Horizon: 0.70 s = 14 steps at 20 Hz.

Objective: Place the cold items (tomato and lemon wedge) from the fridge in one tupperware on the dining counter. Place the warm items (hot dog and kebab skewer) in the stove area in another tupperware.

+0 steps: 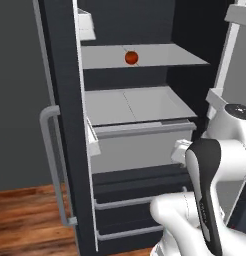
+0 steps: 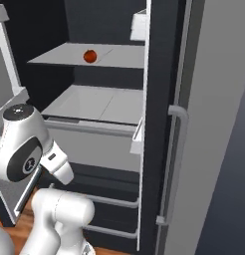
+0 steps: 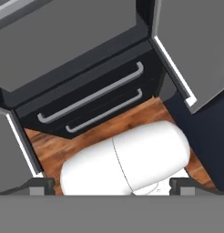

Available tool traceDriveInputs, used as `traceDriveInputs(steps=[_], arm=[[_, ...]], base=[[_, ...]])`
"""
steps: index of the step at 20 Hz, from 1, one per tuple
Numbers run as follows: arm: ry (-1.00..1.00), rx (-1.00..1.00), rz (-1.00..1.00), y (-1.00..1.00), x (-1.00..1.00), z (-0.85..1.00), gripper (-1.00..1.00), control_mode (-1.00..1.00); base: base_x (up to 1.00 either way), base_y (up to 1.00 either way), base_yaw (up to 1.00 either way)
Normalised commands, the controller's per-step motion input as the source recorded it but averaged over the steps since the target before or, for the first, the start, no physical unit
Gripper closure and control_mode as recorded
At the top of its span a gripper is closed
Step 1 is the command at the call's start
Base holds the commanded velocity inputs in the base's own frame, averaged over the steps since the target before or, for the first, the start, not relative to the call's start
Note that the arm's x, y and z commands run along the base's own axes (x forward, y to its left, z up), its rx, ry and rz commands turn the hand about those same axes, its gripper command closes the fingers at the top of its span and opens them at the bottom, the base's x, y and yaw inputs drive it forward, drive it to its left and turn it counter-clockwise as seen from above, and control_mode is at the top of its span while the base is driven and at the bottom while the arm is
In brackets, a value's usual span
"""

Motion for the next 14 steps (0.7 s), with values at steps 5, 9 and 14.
traceDriveInputs(steps=[5, 9, 14], arm=[[0.0, 0.0, 0.0, 0.0, 0.0, 0.0, -1.0, 1.0], [0.0, 0.0, 0.0, 0.0, 0.0, 0.0, -1.0, 1.0], [0.0, 0.0, 0.0, 0.0, 0.0, 0.0, -1.0, 1.0]], base=[[0.41, 0.21, 0.24], [0.36, 0.19, 0.29], [0.32, 0.16, 0.31]])
